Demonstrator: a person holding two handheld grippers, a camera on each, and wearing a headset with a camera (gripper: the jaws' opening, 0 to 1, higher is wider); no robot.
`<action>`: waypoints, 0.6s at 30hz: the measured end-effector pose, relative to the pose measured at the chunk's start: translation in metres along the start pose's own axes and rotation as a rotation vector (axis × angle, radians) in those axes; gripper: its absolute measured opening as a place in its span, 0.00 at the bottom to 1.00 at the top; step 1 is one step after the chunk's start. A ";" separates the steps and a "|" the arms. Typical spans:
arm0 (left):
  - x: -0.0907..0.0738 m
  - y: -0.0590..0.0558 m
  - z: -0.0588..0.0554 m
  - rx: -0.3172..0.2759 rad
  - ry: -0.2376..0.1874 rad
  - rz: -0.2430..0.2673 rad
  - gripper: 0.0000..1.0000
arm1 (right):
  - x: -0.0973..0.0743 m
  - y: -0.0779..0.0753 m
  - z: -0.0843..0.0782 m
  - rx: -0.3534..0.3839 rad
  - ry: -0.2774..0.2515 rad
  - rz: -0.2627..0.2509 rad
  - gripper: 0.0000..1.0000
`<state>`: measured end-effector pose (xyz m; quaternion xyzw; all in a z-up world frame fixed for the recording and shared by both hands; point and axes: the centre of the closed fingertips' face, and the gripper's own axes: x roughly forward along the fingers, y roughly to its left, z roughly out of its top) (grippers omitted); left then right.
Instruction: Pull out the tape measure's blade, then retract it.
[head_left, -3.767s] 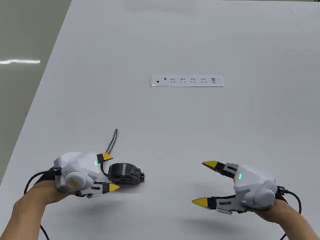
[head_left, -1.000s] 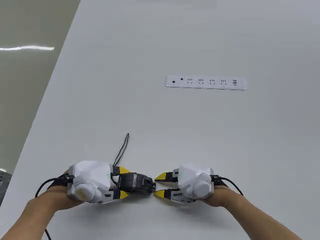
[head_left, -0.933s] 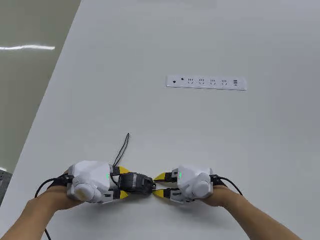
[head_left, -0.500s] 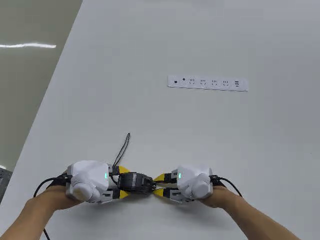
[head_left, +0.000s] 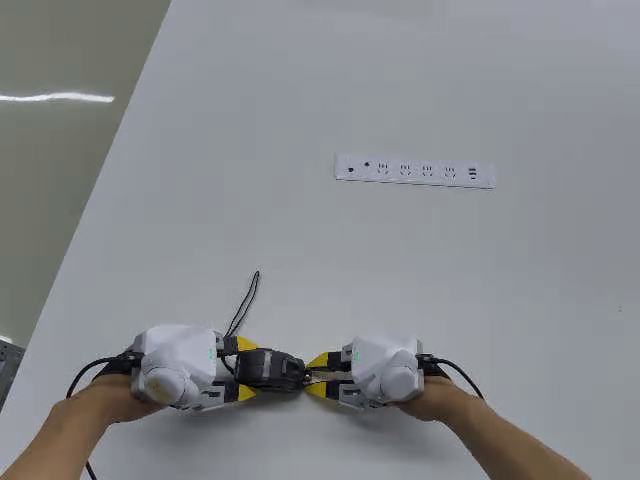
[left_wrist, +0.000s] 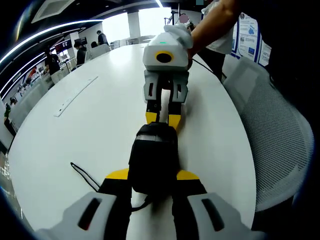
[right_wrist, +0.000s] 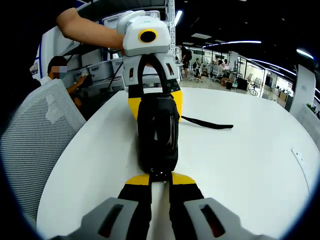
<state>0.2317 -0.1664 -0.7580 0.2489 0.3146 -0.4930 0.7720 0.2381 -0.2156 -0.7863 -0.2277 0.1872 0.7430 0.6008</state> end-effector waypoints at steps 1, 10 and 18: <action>0.000 0.000 0.000 -0.001 0.000 0.000 0.26 | 0.000 0.000 0.000 0.001 0.000 0.001 0.10; 0.000 0.000 -0.001 -0.007 0.000 -0.001 0.26 | -0.001 0.001 0.001 0.000 0.004 0.007 0.10; 0.000 0.000 -0.001 -0.014 -0.002 -0.001 0.26 | -0.001 0.000 0.001 -0.006 0.004 0.007 0.10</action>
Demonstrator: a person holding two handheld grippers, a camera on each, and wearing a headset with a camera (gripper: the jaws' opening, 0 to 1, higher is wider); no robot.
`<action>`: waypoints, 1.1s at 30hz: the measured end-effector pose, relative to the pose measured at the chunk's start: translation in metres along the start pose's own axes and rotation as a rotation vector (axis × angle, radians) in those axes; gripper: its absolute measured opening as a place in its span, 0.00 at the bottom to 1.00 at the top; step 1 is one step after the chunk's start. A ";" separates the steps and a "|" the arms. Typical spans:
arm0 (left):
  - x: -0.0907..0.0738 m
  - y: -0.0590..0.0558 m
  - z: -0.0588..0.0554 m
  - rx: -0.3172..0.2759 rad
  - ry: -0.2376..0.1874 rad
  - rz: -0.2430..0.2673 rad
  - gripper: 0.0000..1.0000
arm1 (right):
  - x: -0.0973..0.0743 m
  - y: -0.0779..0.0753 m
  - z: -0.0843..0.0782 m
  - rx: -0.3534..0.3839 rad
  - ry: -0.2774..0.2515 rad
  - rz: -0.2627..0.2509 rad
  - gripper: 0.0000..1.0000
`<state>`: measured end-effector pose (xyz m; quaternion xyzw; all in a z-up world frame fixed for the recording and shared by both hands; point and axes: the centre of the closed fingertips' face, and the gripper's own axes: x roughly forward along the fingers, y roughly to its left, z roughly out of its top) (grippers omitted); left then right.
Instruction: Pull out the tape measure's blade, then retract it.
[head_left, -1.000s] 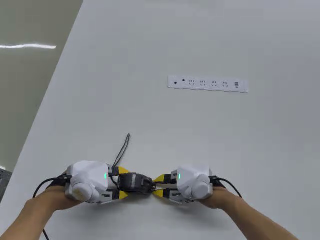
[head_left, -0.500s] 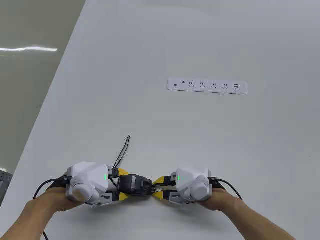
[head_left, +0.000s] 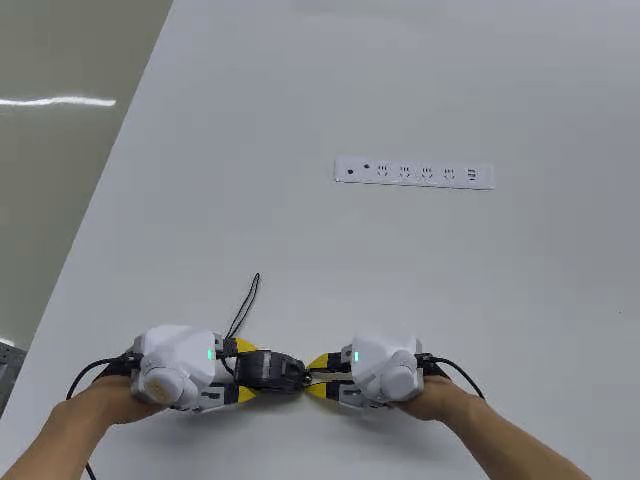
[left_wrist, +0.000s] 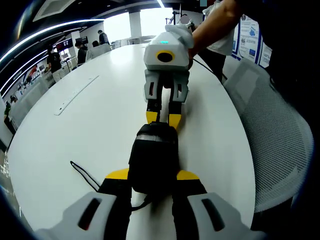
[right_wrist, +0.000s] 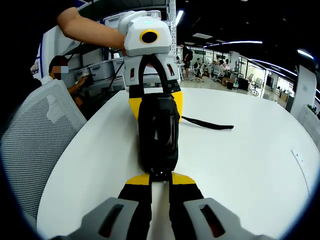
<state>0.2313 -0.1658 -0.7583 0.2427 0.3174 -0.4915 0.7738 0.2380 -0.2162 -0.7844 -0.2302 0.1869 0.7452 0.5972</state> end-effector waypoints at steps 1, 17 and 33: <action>0.000 0.000 0.000 -0.001 -0.001 0.000 0.26 | 0.000 0.000 0.000 0.001 0.000 0.000 0.10; 0.000 0.000 0.000 -0.003 0.004 0.003 0.26 | -0.003 0.001 -0.001 0.002 0.002 0.002 0.10; -0.001 0.000 0.000 -0.005 0.007 0.005 0.26 | -0.011 0.000 -0.004 0.009 0.006 -0.001 0.10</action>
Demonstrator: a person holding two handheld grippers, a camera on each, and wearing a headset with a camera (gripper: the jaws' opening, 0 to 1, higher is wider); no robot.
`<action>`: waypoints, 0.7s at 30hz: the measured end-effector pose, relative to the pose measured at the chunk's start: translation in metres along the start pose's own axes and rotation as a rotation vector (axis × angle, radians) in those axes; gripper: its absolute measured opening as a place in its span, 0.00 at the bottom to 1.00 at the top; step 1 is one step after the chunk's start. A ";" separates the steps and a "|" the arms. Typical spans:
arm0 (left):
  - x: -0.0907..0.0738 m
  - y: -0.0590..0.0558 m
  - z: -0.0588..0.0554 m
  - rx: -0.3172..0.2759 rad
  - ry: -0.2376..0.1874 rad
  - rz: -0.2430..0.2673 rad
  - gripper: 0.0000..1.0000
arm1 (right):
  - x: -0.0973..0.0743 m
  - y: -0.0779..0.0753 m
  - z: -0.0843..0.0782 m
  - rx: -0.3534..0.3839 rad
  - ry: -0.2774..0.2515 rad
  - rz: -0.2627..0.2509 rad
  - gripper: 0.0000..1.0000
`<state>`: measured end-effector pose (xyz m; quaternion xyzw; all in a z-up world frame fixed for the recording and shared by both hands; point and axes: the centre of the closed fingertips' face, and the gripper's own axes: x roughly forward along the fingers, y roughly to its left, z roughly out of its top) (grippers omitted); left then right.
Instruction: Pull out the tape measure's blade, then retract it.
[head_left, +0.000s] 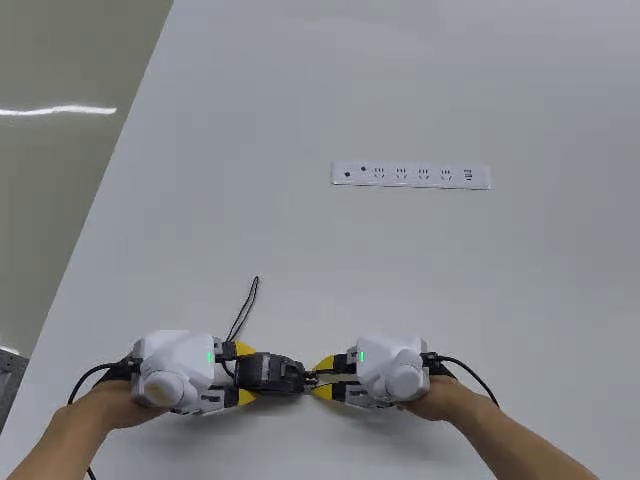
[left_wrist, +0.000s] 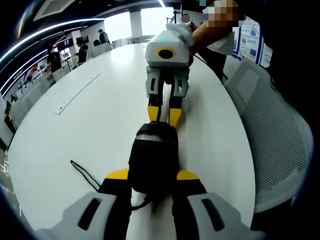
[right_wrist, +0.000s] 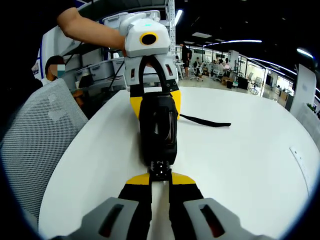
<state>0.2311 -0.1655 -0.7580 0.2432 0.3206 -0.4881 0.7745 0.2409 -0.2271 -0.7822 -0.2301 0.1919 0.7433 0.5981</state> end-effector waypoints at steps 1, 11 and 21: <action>0.000 0.000 0.000 0.000 0.000 0.000 0.26 | 0.000 0.000 0.000 -0.001 0.000 -0.001 0.10; -0.001 0.000 0.000 0.001 -0.002 -0.004 0.27 | -0.007 0.000 -0.002 0.013 0.004 -0.005 0.10; -0.001 0.001 0.000 -0.003 0.000 -0.003 0.27 | -0.014 0.000 -0.007 0.016 0.009 -0.016 0.10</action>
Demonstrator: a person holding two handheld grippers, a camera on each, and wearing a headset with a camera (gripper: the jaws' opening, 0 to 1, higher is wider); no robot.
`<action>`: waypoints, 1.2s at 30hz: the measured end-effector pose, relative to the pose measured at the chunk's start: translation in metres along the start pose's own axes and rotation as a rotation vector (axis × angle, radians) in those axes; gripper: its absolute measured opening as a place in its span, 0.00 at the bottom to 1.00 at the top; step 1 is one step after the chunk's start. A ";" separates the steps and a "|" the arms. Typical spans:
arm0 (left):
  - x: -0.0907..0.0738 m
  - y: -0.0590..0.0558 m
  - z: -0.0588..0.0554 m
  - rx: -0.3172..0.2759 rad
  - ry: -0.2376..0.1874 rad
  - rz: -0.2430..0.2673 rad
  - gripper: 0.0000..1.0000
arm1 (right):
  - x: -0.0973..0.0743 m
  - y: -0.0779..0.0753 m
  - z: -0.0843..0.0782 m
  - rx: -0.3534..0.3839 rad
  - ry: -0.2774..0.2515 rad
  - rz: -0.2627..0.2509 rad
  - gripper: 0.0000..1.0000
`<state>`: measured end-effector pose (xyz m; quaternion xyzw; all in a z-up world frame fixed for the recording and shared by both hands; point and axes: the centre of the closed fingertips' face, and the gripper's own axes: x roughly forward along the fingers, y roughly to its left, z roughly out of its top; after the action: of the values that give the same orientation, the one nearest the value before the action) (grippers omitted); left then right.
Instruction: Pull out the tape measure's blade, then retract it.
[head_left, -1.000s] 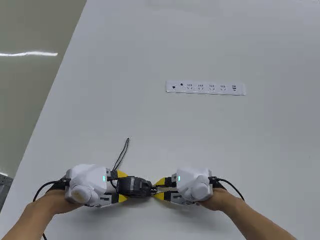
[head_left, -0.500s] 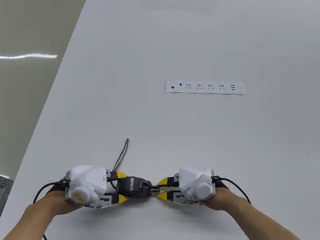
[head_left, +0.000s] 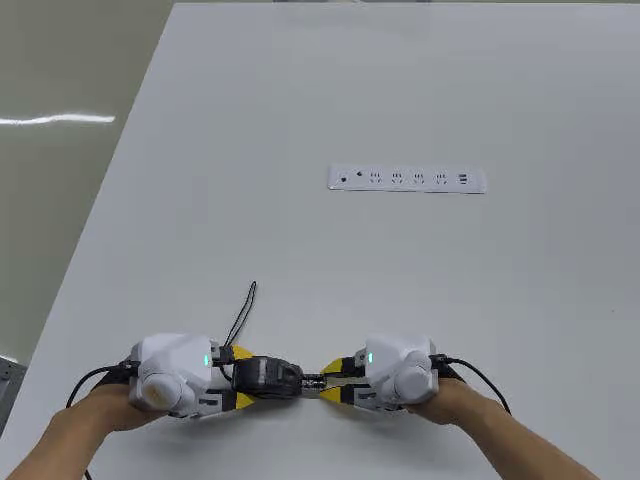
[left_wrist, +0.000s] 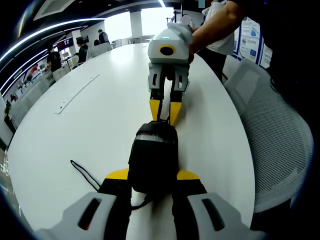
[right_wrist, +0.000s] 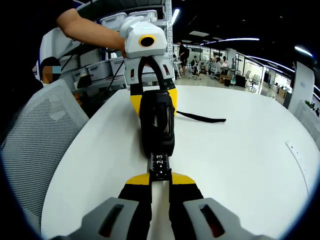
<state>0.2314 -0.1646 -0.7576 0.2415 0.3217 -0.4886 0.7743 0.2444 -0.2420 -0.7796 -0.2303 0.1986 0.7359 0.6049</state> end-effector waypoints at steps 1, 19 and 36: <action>0.000 0.000 0.000 0.000 0.000 0.000 0.27 | -0.001 0.000 0.000 0.000 0.000 0.000 0.10; -0.001 0.000 0.000 0.003 0.005 0.002 0.27 | -0.015 -0.001 -0.005 0.000 -0.004 0.003 0.10; 0.000 0.000 -0.001 0.011 0.016 -0.003 0.27 | -0.030 -0.001 -0.012 0.002 0.002 -0.001 0.10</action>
<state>0.2307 -0.1636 -0.7582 0.2492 0.3256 -0.4898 0.7694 0.2513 -0.2726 -0.7725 -0.2307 0.1998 0.7352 0.6053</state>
